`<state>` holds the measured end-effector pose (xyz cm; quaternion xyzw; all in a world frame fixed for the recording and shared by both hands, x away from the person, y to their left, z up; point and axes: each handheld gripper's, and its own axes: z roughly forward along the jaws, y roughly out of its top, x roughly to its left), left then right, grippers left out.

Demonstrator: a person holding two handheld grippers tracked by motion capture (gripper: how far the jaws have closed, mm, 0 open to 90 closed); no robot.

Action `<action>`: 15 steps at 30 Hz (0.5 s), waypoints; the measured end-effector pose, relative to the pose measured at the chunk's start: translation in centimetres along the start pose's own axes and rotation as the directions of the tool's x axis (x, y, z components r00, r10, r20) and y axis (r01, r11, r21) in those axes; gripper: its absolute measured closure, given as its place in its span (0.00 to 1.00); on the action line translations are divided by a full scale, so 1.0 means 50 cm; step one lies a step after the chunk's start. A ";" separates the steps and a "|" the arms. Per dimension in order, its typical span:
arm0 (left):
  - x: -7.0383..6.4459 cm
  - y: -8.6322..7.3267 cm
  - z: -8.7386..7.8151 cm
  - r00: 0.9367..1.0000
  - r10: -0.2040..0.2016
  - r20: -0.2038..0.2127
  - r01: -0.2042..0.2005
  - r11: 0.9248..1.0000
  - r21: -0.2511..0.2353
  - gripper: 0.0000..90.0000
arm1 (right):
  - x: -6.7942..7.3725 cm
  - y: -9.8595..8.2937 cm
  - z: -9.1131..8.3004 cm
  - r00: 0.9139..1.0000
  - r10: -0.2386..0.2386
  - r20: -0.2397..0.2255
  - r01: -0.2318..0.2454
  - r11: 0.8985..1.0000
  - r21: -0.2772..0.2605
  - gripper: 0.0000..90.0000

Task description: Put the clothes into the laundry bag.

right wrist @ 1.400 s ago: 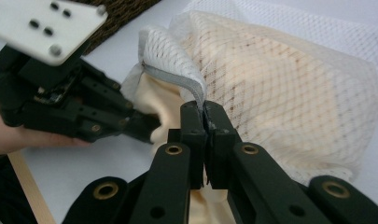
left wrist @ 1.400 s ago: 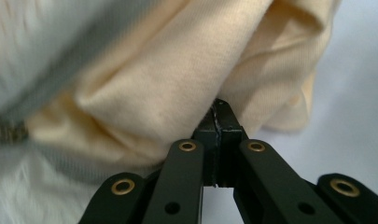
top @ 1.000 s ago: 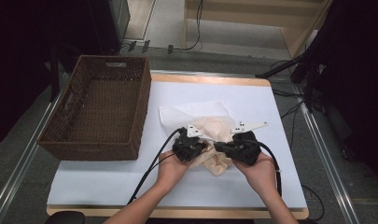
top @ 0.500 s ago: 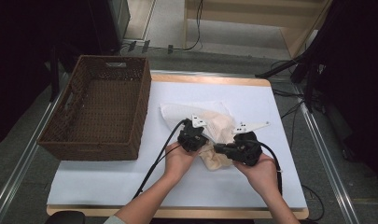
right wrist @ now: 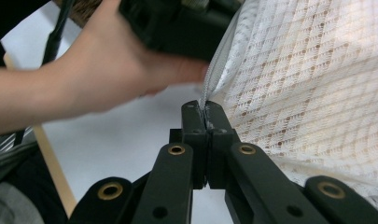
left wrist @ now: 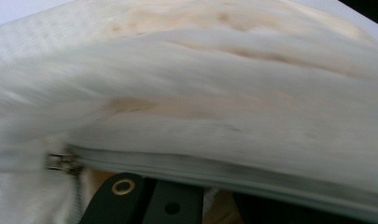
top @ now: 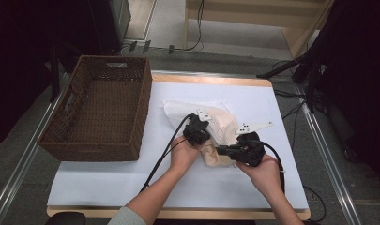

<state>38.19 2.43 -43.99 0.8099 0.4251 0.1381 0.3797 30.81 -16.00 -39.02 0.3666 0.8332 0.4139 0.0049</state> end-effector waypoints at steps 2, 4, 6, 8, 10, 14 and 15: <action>0.014 0.007 0.007 1.000 -0.014 -0.011 0.014 1.000 0.007 1.00 | 0.000 -0.004 -0.003 1.000 -0.001 -0.016 0.001 1.000 0.009 1.00; 0.028 0.012 0.013 0.999 -0.024 -0.026 0.024 1.000 0.014 1.00 | 0.002 -0.006 -0.005 0.999 -0.016 -0.044 0.017 1.000 0.018 1.00; 0.031 0.016 0.020 1.000 -0.013 -0.025 0.014 1.000 0.018 1.00 | 0.004 -0.008 -0.007 0.999 -0.021 -0.050 0.022 0.999 0.024 1.00; 0.028 0.018 0.023 1.000 -0.014 -0.014 0.014 1.000 0.023 1.00 | 0.002 -0.008 -0.007 0.998 -0.012 -0.067 0.013 1.000 0.026 1.00; 0.031 0.017 0.021 0.999 -0.037 0.017 0.036 0.999 0.025 1.00 | 0.003 -0.008 -0.008 0.999 -0.018 -0.041 0.019 1.000 0.018 1.00; 0.036 0.013 -0.005 0.998 -0.004 0.070 0.002 0.999 0.035 1.00 | -0.007 -0.007 -0.016 0.999 -0.004 0.038 0.005 1.000 -0.023 1.00; 0.036 0.012 -0.017 0.996 0.008 0.086 -0.011 0.999 0.033 1.00 | -0.009 -0.007 -0.017 0.999 0.006 0.044 -0.005 1.000 -0.030 1.00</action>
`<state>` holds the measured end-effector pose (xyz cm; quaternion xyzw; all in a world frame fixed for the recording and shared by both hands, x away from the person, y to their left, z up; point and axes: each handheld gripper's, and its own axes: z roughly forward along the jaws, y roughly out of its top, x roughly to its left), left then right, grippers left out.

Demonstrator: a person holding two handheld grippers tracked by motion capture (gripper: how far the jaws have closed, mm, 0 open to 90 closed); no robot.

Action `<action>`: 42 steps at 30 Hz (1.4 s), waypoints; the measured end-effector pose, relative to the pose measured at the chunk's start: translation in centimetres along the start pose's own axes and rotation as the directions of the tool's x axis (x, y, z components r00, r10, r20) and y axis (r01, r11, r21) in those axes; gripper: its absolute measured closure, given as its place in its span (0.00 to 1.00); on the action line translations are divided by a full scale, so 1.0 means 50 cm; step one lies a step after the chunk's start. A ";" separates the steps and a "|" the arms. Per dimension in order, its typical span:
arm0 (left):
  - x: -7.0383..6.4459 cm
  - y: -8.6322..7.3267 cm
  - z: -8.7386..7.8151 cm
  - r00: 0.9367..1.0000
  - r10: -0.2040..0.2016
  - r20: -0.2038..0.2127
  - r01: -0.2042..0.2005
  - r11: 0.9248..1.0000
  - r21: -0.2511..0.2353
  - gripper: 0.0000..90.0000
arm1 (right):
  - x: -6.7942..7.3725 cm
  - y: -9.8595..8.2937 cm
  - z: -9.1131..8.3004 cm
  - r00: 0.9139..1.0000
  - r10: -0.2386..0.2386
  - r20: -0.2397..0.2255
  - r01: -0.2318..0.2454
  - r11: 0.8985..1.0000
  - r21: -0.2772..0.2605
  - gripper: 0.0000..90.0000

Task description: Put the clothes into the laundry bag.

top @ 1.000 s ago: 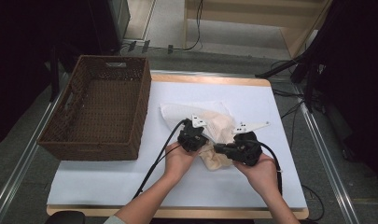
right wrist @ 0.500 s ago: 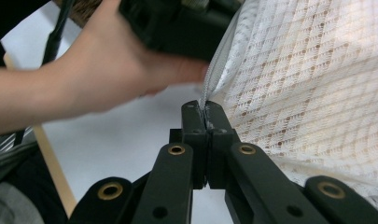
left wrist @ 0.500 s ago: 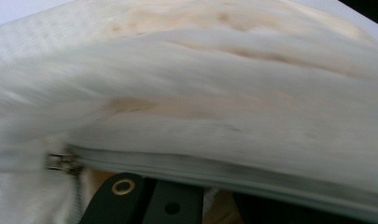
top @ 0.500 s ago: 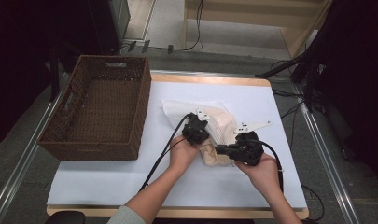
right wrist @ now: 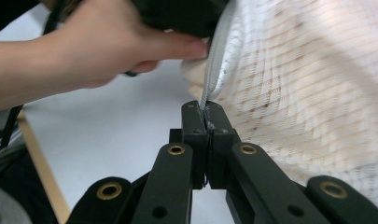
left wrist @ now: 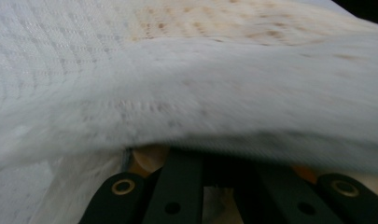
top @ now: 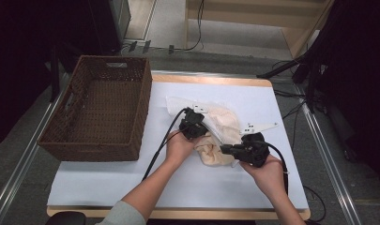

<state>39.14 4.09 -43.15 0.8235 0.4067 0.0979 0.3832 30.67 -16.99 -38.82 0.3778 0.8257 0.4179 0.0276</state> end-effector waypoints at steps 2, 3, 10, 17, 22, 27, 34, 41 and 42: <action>-0.003 -0.003 -0.021 1.000 0.012 0.020 -0.012 1.000 -0.010 1.00 | -0.006 0.001 -0.002 1.000 0.010 0.006 -0.010 1.000 -0.017 1.00; -0.004 -0.006 -0.034 0.999 0.026 0.033 -0.026 1.000 -0.013 1.00 | -0.007 0.001 -0.003 1.000 0.011 0.017 -0.011 1.000 -0.020 1.00; -0.031 -0.058 -0.100 0.995 0.079 0.054 -0.078 0.996 -0.031 1.00 | -0.008 0.004 -0.003 0.999 0.017 0.046 -0.016 0.999 -0.031 1.00; -0.040 -0.129 -0.106 0.997 0.064 0.042 -0.064 0.998 0.001 1.00 | -0.009 0.006 -0.003 0.999 0.022 0.048 -0.020 0.999 -0.033 1.00; -0.042 -0.159 -0.086 0.998 0.057 0.040 -0.058 0.997 0.040 1.00 | -0.010 0.008 0.000 0.999 0.022 0.045 -0.021 0.999 -0.026 1.00; -0.054 -0.176 -0.059 0.997 0.073 0.036 -0.076 0.995 0.068 1.00 | -0.012 0.010 -0.001 0.999 0.019 0.046 -0.018 0.999 -0.034 1.00; -0.073 -0.162 -0.027 0.995 0.082 0.054 -0.084 0.996 0.028 1.00 | -0.013 0.013 0.001 0.998 0.025 0.049 -0.023 0.999 -0.039 1.00; -0.099 -0.105 0.016 0.995 0.089 0.041 -0.087 0.995 -0.045 1.00 | -0.010 0.012 0.007 0.999 0.015 0.043 -0.014 1.000 -0.015 1.00; -0.099 -0.095 0.019 0.995 0.094 0.037 -0.092 0.994 -0.055 1.00 | -0.010 0.011 0.008 0.999 0.014 0.043 -0.013 1.000 -0.012 1.00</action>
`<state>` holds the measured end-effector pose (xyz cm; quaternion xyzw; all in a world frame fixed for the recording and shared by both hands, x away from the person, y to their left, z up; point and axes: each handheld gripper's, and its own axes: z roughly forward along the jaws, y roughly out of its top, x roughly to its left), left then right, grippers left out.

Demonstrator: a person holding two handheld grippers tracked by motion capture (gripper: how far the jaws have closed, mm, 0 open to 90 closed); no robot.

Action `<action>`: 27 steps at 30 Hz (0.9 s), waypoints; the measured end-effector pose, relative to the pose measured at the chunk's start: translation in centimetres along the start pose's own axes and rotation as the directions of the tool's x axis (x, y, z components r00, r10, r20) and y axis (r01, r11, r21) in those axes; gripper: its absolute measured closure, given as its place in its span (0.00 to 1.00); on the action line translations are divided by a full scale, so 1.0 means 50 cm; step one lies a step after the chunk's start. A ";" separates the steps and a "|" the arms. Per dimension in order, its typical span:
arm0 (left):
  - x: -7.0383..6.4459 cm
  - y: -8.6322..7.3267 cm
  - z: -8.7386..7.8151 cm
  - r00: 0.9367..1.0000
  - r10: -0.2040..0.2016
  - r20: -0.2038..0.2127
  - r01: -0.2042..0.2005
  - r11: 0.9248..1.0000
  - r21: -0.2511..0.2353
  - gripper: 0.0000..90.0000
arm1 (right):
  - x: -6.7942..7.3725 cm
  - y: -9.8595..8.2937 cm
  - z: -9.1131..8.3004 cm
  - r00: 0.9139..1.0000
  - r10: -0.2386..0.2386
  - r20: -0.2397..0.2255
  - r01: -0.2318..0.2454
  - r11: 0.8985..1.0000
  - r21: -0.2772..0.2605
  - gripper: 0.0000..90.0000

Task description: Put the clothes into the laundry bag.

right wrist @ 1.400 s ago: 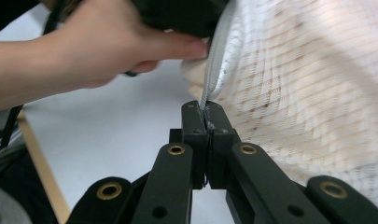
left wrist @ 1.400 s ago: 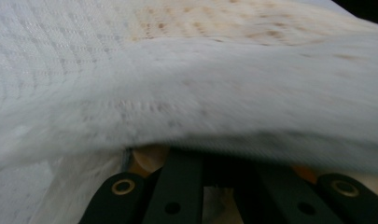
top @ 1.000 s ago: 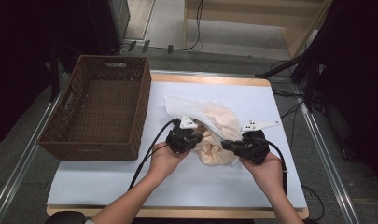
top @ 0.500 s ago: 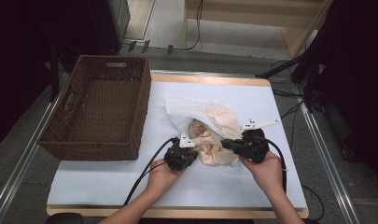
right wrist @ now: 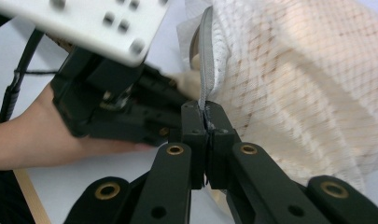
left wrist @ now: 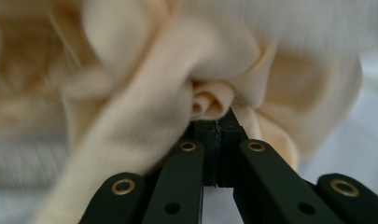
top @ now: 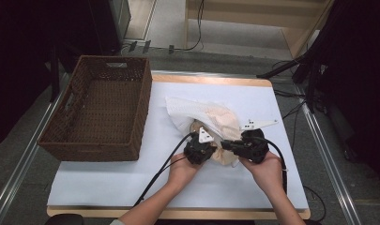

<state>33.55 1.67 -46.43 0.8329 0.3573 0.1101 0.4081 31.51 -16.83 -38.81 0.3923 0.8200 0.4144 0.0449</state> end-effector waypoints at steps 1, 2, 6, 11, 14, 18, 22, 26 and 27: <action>0.001 0.009 0.002 1.000 0.008 -0.010 -0.008 1.000 -0.011 1.00 | 0.001 -0.001 0.002 1.000 0.002 -0.004 -0.002 1.000 0.004 1.00; 0.000 0.020 0.006 1.000 0.007 -0.020 -0.008 0.999 -0.034 1.00 | 0.001 -0.002 0.003 1.000 -0.001 -0.005 0.001 1.000 0.009 1.00; 0.006 0.047 0.011 0.999 0.010 -0.045 -0.013 0.998 -0.058 1.00 | 0.007 -0.002 0.006 1.000 -0.012 -0.007 0.012 1.000 0.014 1.00; 0.014 0.065 0.016 0.997 0.001 -0.081 -0.007 0.997 -0.073 1.00 | 0.012 -0.002 0.004 1.000 -0.016 -0.023 0.017 1.000 0.015 1.00; 0.017 0.081 0.005 0.996 -0.007 -0.090 -0.002 0.995 -0.096 1.00 | 0.017 -0.001 0.000 0.999 -0.022 -0.048 0.022 1.000 0.005 1.00; 0.017 0.090 -0.012 0.997 -0.002 -0.079 -0.006 0.995 -0.097 1.00 | 0.025 0.005 -0.020 0.995 -0.015 -0.101 0.011 0.999 -0.038 1.00; 0.011 0.094 -0.017 0.998 0.013 -0.069 -0.019 0.996 -0.082 1.00 | 0.028 0.007 -0.034 0.993 -0.025 -0.114 0.017 0.998 -0.068 1.00; 0.017 0.104 0.001 0.997 0.016 -0.070 -0.019 0.999 -0.048 1.00 | 0.020 0.007 -0.028 0.995 -0.011 -0.096 0.005 0.998 -0.062 1.00; 0.019 0.107 0.006 0.997 0.018 -0.068 -0.021 0.999 -0.039 1.00 | 0.018 0.007 -0.026 0.996 -0.012 -0.091 0.007 0.998 -0.057 1.00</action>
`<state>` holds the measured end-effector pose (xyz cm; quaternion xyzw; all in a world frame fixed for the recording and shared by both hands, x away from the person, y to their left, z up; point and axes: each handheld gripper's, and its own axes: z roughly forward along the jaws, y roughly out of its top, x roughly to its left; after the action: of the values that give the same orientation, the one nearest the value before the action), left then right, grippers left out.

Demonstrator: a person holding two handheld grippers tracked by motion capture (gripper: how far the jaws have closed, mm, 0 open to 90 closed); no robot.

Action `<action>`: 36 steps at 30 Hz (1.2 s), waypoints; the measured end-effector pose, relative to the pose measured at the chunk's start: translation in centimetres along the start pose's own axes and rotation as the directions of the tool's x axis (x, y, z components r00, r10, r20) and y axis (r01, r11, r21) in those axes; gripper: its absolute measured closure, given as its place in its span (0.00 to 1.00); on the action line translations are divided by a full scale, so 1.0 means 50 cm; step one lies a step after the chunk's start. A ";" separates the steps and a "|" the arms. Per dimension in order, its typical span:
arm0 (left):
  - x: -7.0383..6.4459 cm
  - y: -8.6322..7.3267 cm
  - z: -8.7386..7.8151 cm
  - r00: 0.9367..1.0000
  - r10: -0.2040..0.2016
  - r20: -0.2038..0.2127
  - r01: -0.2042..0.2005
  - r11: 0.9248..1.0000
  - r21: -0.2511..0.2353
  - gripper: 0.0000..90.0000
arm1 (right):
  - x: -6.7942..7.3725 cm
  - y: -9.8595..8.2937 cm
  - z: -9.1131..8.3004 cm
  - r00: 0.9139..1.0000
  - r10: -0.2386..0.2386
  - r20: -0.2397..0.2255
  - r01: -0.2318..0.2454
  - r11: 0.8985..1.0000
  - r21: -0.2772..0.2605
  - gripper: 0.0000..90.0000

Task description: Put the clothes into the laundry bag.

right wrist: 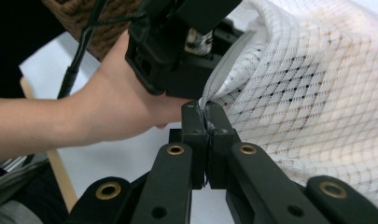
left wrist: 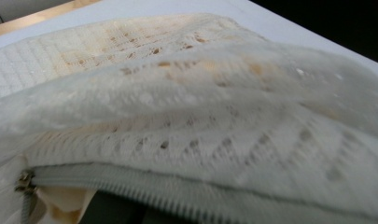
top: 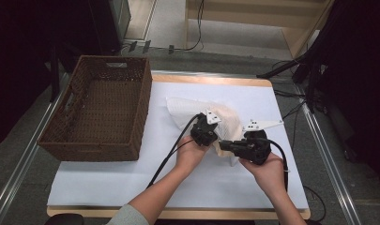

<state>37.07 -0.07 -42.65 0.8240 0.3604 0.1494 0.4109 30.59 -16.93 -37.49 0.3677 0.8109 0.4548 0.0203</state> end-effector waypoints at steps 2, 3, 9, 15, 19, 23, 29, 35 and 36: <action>0.003 0.008 0.012 1.000 0.015 -0.013 -0.015 1.000 0.014 1.00 | -0.003 -0.001 0.005 1.000 -0.002 0.006 0.002 1.000 0.010 1.00; 0.008 0.013 0.021 1.000 0.014 -0.017 -0.013 1.000 0.024 1.00 | -0.006 -0.003 0.007 1.000 -0.003 0.008 0.003 1.000 0.016 1.00; 0.040 0.028 0.062 0.998 -0.014 -0.054 0.017 0.999 0.044 1.00 | -0.029 -0.009 0.008 1.000 0.022 0.018 -0.023 0.999 0.032 1.00; 0.079 0.034 0.089 0.994 -0.065 -0.092 0.070 0.996 0.053 1.00 | -0.051 -0.012 0.006 0.998 0.055 0.027 -0.056 0.998 0.033 1.00; 0.096 0.038 0.096 0.992 -0.053 -0.114 0.062 0.995 0.076 1.00 | -0.056 -0.013 0.007 0.997 0.068 0.040 -0.070 0.997 0.035 1.00; 0.099 0.039 0.085 0.994 -0.079 -0.072 0.084 0.993 0.080 1.00 | -0.056 -0.013 0.006 0.996 0.067 0.066 -0.069 0.997 0.036 1.00; 0.090 0.034 0.040 0.999 -0.030 -0.018 0.032 0.995 0.090 0.99 | -0.059 -0.016 0.003 0.994 0.065 0.087 -0.067 0.997 0.029 1.00; 0.082 0.016 -0.012 0.999 -0.012 0.031 0.010 0.996 0.086 0.99 | -0.062 -0.015 -0.003 0.993 0.074 0.097 -0.076 0.997 0.015 1.00; 0.081 0.009 -0.026 0.999 -0.014 0.043 0.010 0.996 0.086 0.99 | -0.063 -0.015 -0.003 0.992 0.077 0.101 -0.078 0.997 0.013 1.00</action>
<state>39.38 3.39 -41.68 0.8418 0.3624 0.1131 0.3838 32.37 -19.23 -38.92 0.4214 0.7979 0.4291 0.0400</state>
